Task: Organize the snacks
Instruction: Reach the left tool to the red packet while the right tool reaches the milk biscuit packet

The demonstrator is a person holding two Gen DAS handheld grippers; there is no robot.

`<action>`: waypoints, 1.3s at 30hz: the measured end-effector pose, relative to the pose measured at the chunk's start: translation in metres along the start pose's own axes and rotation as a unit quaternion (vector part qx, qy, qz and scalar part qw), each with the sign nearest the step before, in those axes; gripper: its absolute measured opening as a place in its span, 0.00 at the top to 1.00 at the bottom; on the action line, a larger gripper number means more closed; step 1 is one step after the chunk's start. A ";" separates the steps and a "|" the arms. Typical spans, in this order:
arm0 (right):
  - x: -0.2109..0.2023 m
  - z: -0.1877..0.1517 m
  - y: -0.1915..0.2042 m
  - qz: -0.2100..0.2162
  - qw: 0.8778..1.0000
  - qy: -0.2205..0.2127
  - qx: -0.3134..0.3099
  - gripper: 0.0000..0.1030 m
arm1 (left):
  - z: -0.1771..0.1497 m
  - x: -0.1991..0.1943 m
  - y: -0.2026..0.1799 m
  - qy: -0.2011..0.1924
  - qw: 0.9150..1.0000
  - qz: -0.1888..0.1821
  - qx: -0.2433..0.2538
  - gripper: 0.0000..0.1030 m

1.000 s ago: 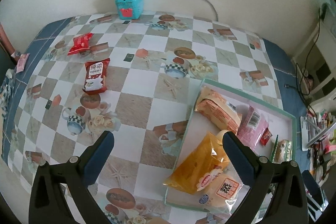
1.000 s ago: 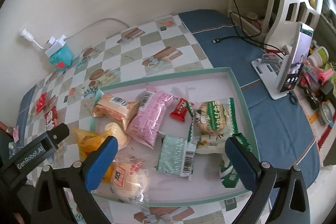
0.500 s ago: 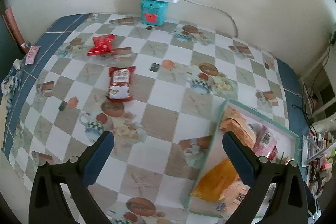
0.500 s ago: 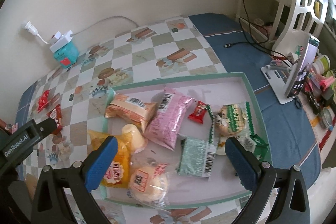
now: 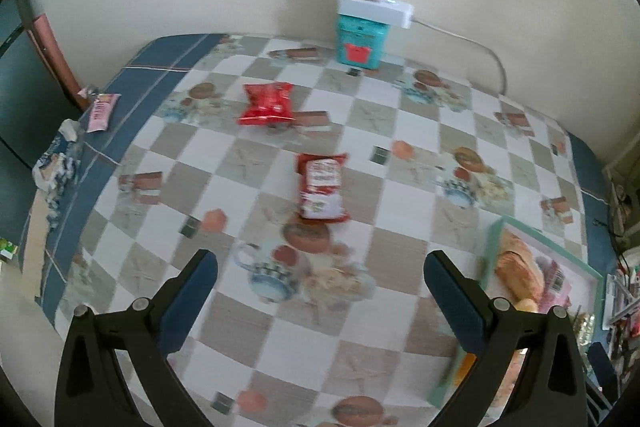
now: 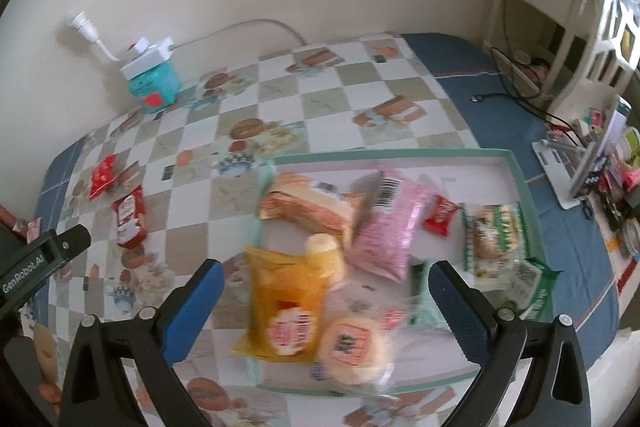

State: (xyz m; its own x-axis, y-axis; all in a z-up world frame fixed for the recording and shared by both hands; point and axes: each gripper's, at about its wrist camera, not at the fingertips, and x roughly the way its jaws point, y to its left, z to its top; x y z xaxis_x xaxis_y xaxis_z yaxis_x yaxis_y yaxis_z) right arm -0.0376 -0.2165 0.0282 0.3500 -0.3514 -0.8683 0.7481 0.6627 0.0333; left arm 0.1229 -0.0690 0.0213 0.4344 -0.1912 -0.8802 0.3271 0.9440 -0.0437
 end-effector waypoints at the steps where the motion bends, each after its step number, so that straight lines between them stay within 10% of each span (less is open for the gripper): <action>1: 0.000 0.000 0.005 0.002 1.000 0.001 -0.003 0.00 | 0.001 0.000 0.006 -0.001 1.000 0.003 -0.002 0.00; 22: 0.019 -0.018 0.126 0.032 0.996 0.019 -0.083 0.00 | 0.020 0.027 0.150 0.019 0.994 0.042 -0.095 0.00; 39: 0.062 -0.006 0.163 0.046 0.992 0.036 -0.112 0.00 | 0.036 0.075 0.153 0.059 0.995 0.043 -0.066 0.00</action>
State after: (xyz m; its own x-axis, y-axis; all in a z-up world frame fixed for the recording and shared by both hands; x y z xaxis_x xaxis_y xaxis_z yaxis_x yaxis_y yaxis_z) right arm 0.1028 -0.1264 -0.0227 0.3632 -0.2395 -0.9004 0.5685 0.8226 0.0105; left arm 0.2359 0.0517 -0.0339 0.3520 -0.0825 -0.9323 0.1768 0.9840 -0.0203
